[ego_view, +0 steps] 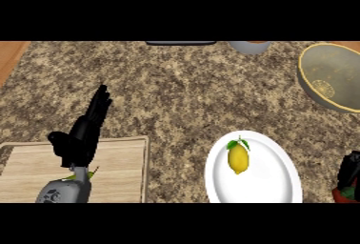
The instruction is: Pick the bell pepper from the plate and place it in the bowl
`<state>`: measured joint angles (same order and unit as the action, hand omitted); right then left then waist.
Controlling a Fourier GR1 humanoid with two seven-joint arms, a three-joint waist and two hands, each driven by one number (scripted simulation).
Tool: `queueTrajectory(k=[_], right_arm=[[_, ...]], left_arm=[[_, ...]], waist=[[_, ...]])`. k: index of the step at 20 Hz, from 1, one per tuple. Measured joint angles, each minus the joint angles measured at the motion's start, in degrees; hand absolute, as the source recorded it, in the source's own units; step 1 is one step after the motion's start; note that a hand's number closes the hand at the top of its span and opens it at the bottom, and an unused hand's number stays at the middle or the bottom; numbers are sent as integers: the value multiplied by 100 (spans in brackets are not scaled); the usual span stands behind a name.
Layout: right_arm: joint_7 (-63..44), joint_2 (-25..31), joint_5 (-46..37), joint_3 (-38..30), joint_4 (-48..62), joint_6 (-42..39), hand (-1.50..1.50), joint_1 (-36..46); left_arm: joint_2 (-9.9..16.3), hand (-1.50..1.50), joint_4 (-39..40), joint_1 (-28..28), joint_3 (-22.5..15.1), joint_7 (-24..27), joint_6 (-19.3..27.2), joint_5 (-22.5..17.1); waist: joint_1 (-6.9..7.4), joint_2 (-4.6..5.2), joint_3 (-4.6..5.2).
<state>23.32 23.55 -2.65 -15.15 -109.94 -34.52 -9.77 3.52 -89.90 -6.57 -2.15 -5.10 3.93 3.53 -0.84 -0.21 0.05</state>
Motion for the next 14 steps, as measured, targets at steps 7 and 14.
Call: queueTrajectory(k=[7, 14], right_arm=[[-1526, 335, 965, -880, -1162, 206, 150, 369], [-3412, 1001, 1718, -1163, -1284, 717, 150, 1563]], left_arm=[[-49, 0, 119, -108, -4, 6, -23, -8], [-83, 0, 76, -61, -27, 32, -43, 1]], waist=[[31, 6, 3], [91, 14, 3]])
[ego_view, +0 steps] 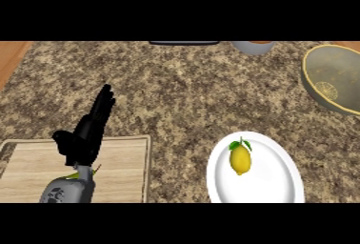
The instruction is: Pick the bell pepper from the plate and place it in the bowl
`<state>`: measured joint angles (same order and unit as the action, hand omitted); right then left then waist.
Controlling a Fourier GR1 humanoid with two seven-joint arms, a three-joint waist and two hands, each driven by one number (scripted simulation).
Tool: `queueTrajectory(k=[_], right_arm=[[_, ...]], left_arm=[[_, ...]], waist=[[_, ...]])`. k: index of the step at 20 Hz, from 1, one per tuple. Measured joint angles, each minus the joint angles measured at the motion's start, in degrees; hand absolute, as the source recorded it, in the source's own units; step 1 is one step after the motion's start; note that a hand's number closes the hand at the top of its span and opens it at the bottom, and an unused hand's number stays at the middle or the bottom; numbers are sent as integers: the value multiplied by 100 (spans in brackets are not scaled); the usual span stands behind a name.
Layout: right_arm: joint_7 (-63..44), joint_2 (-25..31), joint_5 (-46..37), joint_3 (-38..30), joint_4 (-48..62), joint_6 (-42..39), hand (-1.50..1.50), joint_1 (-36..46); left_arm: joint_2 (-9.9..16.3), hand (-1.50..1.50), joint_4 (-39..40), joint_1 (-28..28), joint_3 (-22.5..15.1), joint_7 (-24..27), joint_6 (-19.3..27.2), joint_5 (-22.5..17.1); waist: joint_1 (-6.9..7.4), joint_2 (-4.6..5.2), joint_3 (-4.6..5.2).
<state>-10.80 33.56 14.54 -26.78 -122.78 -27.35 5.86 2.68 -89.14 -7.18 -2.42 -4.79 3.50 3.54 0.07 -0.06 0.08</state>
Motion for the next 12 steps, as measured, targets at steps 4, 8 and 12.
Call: queueTrajectory(k=[4, 8, 12], right_arm=[[-607, 381, -26, 97, 455, 271, 150, 805], [-728, 652, -218, 286, 1315, 319, 150, 1503], [-373, 913, -1059, 520, 1999, 369, 150, 1843]], left_arm=[[-4, 0, 171, -204, 45, -45, 28, 39], [2, 0, 182, -236, 38, -45, -3, 47], [-62, 0, 68, -209, -67, -121, 10, 93]], waist=[[21, 8, -1], [48, 14, -3], [90, 26, -4]])
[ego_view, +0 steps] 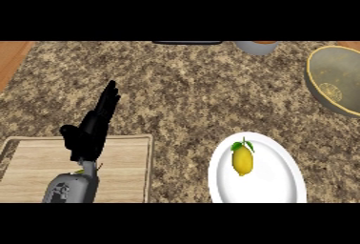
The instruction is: Pick the bell pepper from the plate and place it in the bowl
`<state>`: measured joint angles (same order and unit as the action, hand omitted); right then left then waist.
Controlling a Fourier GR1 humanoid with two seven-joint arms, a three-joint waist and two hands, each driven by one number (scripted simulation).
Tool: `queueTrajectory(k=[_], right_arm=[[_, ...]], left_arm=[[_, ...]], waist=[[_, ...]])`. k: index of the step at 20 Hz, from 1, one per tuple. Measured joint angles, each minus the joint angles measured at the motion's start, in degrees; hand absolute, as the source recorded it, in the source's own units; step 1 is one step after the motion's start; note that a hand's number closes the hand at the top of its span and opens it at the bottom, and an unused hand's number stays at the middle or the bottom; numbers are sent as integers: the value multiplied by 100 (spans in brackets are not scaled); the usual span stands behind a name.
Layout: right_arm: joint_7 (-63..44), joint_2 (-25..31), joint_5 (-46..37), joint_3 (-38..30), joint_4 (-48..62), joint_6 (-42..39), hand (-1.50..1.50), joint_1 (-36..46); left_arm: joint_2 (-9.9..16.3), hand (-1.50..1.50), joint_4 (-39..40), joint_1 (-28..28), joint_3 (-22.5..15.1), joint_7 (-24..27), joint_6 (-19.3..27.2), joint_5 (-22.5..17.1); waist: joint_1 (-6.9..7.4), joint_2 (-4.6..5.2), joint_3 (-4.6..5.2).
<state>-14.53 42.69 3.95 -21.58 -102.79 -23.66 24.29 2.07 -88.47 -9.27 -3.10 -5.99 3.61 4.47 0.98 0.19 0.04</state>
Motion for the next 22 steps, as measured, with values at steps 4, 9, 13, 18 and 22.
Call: queueTrajectory(k=[4, 9, 13, 18, 22], right_arm=[[751, 173, -1051, 319, 833, 215, 150, 161], [1854, 155, -2077, 650, 2229, 777, 150, 461], [2610, 183, -2598, 758, 3601, 1181, 150, 919], [3449, 15, -3191, 909, 5176, 1869, 150, 1411], [3970, 11, -3485, 985, 6368, 2026, 150, 1781]], left_arm=[[-5, 0, -41, 69, -30, 89, -36, -3], [20, 0, 143, -57, 62, 159, -56, -26], [-15, 0, 2, 22, 11, 76, -59, -32], [-19, 0, -132, 52, -38, -11, -81, -19], [-4, 0, -53, -2, -13, 53, -135, -47]], waist=[[50, 21, -4], [49, 30, -7], [81, 32, -8], [103, 38, -11], [150, 66, -14]])
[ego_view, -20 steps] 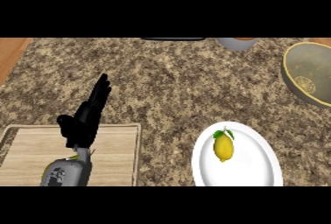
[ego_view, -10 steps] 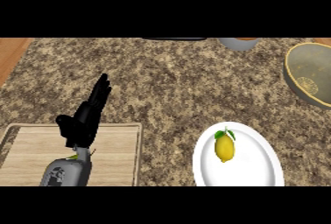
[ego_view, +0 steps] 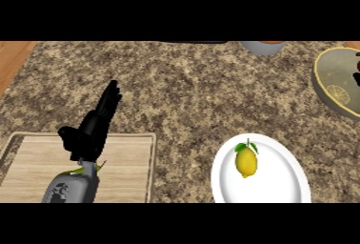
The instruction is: Pick the bell pepper from the plate and place it in the bowl
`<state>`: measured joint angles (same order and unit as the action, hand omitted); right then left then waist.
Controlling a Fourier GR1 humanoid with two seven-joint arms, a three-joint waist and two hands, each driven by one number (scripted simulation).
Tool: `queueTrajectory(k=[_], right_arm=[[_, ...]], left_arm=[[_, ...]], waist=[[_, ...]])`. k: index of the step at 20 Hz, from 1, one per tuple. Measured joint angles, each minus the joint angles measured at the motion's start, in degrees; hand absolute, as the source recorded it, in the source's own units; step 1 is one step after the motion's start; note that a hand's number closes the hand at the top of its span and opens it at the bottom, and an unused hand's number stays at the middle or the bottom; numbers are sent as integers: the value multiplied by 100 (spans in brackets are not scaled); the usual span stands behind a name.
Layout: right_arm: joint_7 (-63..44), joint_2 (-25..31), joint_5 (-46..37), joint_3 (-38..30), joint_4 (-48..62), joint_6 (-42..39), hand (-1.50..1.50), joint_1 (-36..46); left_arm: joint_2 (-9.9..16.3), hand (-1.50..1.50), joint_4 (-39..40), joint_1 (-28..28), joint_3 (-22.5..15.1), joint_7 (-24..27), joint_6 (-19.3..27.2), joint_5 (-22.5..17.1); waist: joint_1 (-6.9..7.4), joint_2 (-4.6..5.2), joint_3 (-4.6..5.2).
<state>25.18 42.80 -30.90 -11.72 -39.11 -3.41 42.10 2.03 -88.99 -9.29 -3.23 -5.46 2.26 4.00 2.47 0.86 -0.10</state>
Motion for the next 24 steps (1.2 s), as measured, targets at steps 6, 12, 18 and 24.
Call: queueTrajectory(k=[6, 12, 18, 24], right_arm=[[607, 157, 18, -84, 1327, -632, -150, 290], [1393, 213, 226, -305, 2061, -1225, -150, 568], [1856, 367, 736, -874, 2426, -1445, -150, 826], [1524, 801, 1134, -1299, 2834, -1964, -150, 1047]], left_arm=[[-35, 0, 69, -77, 0, 10, 2, -1], [-1, 0, 115, -82, 51, 93, -20, -12], [-3, 0, 153, -78, 103, 126, 8, -19], [-39, 0, 69, -7, 7, 80, 42, 68]], waist=[[42, 27, -9], [45, 31, -13], [1, 16, -10], [-9, 8, -10]])
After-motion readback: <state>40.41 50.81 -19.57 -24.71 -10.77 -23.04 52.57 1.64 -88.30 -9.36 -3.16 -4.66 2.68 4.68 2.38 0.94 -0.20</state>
